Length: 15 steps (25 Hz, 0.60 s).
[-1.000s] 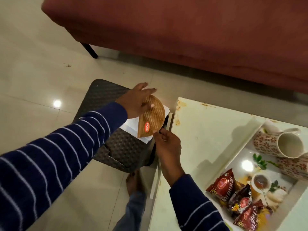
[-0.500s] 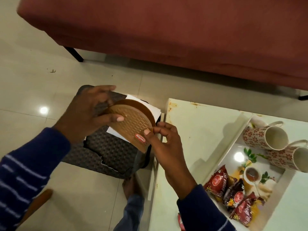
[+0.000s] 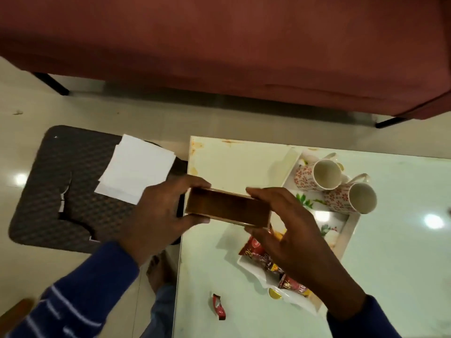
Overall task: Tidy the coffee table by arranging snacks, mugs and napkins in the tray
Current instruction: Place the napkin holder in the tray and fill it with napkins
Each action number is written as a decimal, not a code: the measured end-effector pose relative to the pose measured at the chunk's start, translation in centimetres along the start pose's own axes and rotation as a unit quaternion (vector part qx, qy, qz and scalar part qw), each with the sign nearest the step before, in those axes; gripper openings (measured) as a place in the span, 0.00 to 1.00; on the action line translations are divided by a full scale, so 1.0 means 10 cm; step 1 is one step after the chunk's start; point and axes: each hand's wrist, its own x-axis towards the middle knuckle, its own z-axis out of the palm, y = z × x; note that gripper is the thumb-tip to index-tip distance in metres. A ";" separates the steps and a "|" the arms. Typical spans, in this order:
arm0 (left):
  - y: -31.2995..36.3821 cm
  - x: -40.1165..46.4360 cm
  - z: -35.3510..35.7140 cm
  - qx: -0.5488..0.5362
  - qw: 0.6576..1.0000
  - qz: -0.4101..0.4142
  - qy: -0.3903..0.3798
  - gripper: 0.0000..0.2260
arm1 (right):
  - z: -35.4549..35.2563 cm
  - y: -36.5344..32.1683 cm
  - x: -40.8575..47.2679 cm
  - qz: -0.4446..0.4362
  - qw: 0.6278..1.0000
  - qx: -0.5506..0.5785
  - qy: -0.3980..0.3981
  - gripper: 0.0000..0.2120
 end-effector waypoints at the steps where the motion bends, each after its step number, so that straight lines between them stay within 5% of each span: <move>1: 0.11 0.08 0.20 -0.008 1.000 0.011 -0.003 0.26 | -0.13 0.12 -0.12 0.006 1.000 -0.016 0.021 0.28; 8: 0.63 0.64 1.55 0.002 0.994 0.042 -0.096 0.25 | -0.59 1.20 -0.87 0.101 0.984 -0.041 0.142 0.31; 15: 0.58 0.89 2.31 0.069 0.991 0.019 -0.114 0.24 | -0.48 2.02 -0.97 0.157 0.975 0.017 0.158 0.26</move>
